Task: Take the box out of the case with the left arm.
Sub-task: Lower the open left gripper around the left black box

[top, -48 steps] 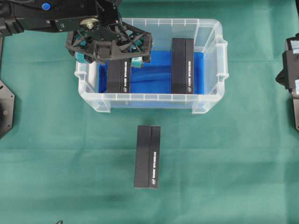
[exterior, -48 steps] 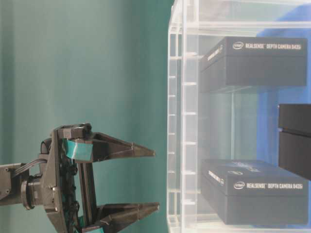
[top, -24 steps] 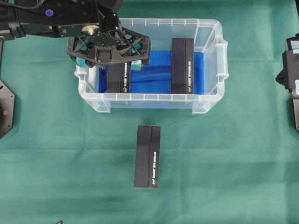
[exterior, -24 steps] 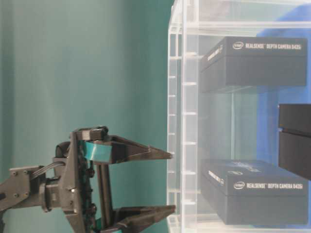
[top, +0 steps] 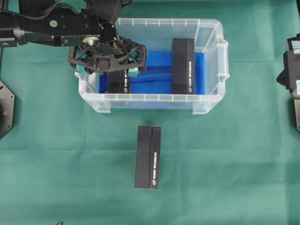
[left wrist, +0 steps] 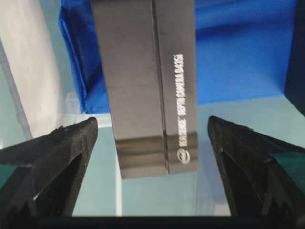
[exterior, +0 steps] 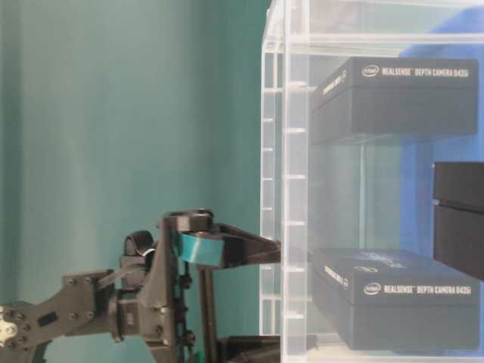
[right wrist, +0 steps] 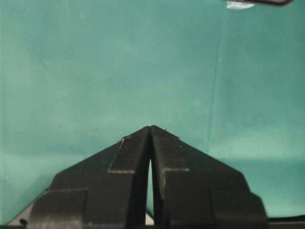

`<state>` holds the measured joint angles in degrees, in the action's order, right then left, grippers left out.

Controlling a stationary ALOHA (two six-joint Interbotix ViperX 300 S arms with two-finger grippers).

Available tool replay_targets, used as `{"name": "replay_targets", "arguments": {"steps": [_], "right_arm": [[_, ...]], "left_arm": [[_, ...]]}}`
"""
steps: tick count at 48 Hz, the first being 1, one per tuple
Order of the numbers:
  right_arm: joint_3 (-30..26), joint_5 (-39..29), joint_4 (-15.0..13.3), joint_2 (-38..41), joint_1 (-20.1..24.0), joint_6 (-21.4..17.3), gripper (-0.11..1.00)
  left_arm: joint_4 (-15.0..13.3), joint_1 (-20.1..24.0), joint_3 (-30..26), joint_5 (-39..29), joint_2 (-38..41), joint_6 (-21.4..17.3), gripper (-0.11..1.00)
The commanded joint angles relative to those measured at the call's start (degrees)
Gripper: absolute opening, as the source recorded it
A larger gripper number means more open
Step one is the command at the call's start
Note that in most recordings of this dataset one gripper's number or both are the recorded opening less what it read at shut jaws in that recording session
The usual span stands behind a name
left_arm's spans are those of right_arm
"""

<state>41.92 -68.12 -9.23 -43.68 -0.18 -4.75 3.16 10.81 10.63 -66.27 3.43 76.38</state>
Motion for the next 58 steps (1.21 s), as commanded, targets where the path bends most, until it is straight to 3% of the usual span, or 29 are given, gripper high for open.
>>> {"name": "replay_targets", "arguments": {"steps": [1,21,58], "right_arm": [[-0.53,0.09,0.18,0.18,-0.09,-0.18,0.03],[-0.53,0.35,0.09,0.09,-0.09,-0.09,0.03],[-0.53,0.35,0.00,0.18,-0.09,-0.09,0.03]], "left_arm": [[0.62,0.00,0.44,1.41,-0.88,0.79,0.92],[0.62,0.26,3.08,8.35,-0.70,2.46,0.92],[0.70,1.49,7.56,9.14,-0.70,2.64,0.92]]}}
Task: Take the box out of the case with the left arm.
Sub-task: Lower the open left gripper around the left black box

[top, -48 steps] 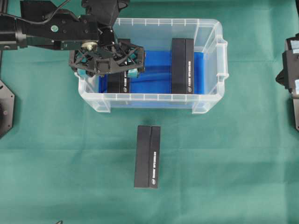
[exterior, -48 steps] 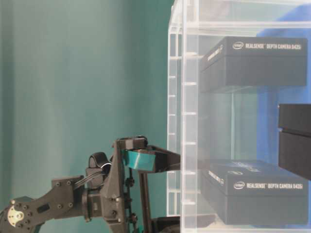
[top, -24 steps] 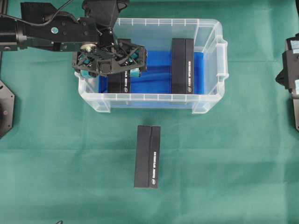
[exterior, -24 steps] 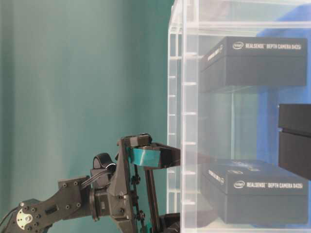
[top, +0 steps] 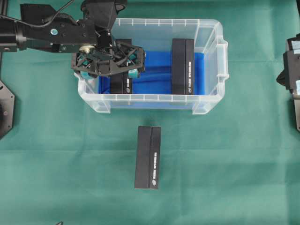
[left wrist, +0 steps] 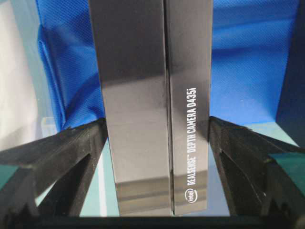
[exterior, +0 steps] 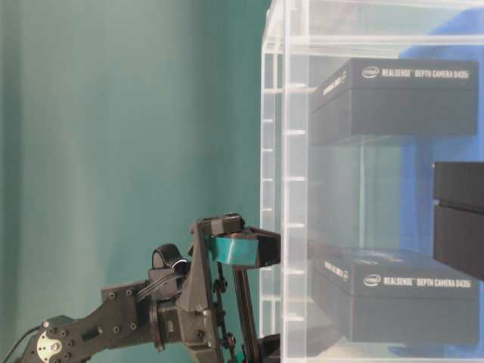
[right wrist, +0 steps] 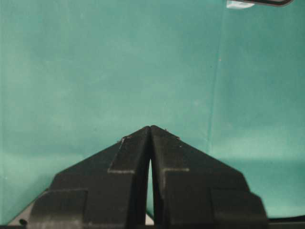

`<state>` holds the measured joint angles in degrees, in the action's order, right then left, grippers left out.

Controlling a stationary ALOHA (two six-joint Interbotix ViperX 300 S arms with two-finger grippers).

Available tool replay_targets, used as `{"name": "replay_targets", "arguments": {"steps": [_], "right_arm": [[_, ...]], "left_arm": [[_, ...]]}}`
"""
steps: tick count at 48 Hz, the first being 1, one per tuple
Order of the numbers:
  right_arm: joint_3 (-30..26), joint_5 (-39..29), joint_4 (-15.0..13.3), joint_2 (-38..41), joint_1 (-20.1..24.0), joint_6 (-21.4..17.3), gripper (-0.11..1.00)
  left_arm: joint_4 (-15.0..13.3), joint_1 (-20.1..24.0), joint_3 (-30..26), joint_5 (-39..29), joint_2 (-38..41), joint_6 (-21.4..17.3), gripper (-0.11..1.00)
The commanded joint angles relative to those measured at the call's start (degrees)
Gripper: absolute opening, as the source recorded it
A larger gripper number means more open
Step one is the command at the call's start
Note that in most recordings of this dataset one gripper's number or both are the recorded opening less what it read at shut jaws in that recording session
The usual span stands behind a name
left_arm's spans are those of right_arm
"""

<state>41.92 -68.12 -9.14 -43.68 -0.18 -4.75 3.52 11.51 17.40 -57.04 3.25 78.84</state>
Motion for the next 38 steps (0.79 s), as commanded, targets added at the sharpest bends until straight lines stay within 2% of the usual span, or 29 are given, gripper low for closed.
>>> {"name": "replay_targets", "arguments": {"steps": [1,28,31,35,38], "right_arm": [[-0.53,0.35,-0.09,0.18,-0.09,-0.09,0.03],[-0.53,0.35,-0.09,0.18,-0.09,0.00,0.03],[-0.53,0.35,-0.09,0.18,-0.09,0.00,0.03],[-0.53,0.35,-0.09,0.18,-0.09,0.00,0.03],[-0.62,0.26,-0.09,0.09,-0.09,0.00,0.03]], "left_arm": [[0.35,0.79,0.88,-0.09,-0.62,0.18,0.92],[0.00,1.14,0.35,0.09,-0.35,-0.70,0.90],[-0.18,0.97,-0.26,-0.09,0.00,-0.70,0.84],[-0.26,0.70,-1.14,-0.09,0.35,-0.70,0.63],[-0.26,0.53,-2.02,-0.09,0.62,-0.70,0.61]]}}
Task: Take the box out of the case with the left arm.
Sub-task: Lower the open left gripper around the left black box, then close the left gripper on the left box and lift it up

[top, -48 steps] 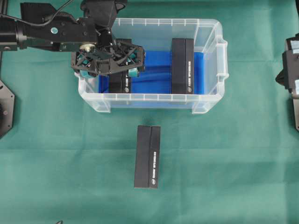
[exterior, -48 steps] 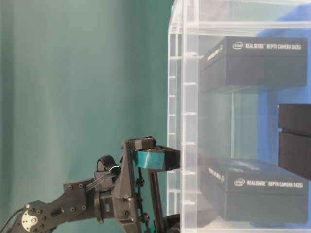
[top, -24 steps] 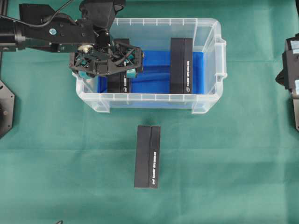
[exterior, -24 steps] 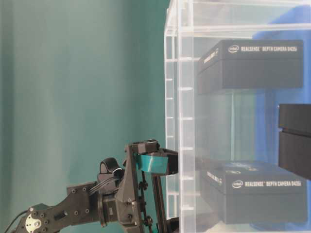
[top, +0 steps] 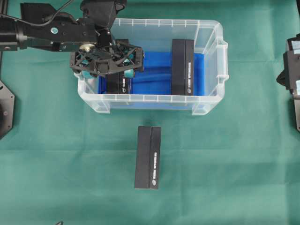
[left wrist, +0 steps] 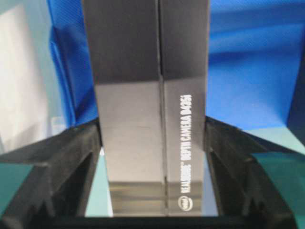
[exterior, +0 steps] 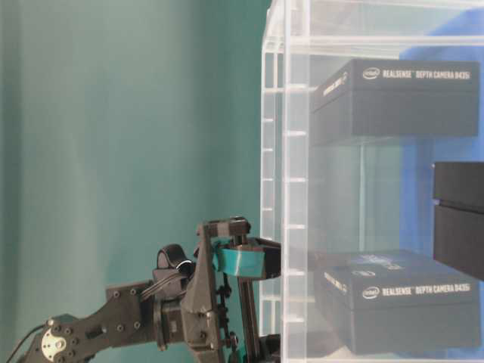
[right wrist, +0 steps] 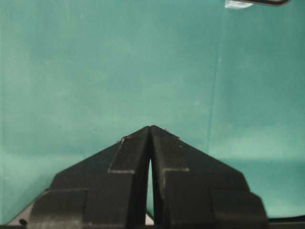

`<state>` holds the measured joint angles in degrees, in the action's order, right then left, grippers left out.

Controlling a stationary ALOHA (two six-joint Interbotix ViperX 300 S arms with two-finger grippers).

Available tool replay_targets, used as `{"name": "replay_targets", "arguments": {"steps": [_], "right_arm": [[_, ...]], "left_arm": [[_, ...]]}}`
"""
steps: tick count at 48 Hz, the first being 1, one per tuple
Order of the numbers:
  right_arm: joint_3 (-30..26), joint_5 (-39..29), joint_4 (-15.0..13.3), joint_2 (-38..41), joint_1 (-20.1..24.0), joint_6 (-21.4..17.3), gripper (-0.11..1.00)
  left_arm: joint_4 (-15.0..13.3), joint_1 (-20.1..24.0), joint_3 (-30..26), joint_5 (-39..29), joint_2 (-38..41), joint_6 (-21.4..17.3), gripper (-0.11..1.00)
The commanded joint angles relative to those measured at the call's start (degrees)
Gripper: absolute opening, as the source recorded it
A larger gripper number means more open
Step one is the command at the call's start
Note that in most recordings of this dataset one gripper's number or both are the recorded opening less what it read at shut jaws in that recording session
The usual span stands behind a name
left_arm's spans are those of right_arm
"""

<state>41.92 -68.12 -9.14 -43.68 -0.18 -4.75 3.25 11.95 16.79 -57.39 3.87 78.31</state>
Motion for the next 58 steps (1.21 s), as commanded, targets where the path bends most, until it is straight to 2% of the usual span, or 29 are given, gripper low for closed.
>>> {"name": "replay_targets", "arguments": {"steps": [1,35,58], "right_arm": [[-0.53,0.18,-0.09,0.09,0.00,0.00,0.03],[-0.53,0.09,-0.09,-0.09,-0.09,0.00,0.03],[-0.62,0.26,-0.18,0.00,-0.09,0.09,0.03]], "left_arm": [[0.00,0.09,-1.67,0.18,0.09,-0.18,0.61],[-0.09,-0.09,-2.90,-2.90,-1.49,-0.18,0.61],[-0.18,0.18,-10.63,-13.01,-5.27,-0.09,0.61]]}}
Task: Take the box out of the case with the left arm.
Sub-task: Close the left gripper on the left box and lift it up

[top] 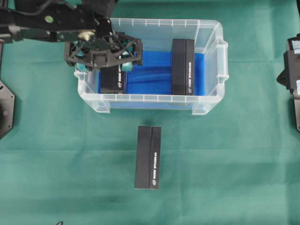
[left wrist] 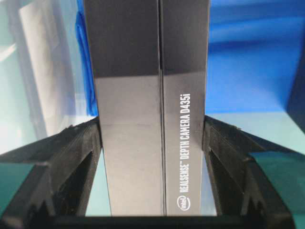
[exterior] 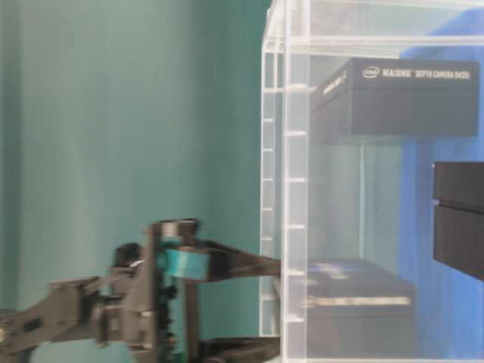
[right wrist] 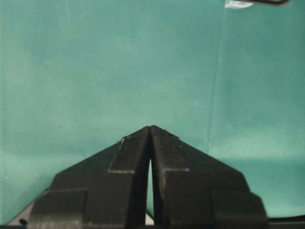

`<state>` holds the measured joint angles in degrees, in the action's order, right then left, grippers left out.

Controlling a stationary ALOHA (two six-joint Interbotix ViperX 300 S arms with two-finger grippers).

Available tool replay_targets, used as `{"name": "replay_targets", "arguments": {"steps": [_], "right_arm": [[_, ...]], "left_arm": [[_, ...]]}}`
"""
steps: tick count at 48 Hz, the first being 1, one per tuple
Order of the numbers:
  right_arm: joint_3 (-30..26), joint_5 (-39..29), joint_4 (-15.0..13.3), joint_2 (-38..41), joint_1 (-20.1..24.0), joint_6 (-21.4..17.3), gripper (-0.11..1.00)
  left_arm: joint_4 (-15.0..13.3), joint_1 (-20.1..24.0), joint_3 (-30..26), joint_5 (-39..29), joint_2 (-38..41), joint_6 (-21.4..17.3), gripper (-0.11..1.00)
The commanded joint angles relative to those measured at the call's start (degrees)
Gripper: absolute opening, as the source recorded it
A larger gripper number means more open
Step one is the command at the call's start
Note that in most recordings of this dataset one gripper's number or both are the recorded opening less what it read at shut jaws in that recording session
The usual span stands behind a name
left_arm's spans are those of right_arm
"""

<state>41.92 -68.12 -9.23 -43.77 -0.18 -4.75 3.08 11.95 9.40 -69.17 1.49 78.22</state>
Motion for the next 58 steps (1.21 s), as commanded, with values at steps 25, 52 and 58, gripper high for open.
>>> {"name": "replay_targets", "arguments": {"steps": [25,52,58], "right_arm": [[-0.53,0.35,-0.09,0.18,-0.09,0.09,0.03],[-0.53,0.26,-0.09,0.18,-0.09,0.00,0.03],[-0.53,0.35,-0.09,0.18,-0.09,-0.09,0.03]], "left_arm": [[0.09,0.53,-15.21,-14.15,-6.15,-0.09,0.61],[0.09,0.09,-23.99,-22.15,-5.98,-0.09,0.61],[0.09,-0.18,-24.26,-22.41,-5.98,0.00,0.61]]}}
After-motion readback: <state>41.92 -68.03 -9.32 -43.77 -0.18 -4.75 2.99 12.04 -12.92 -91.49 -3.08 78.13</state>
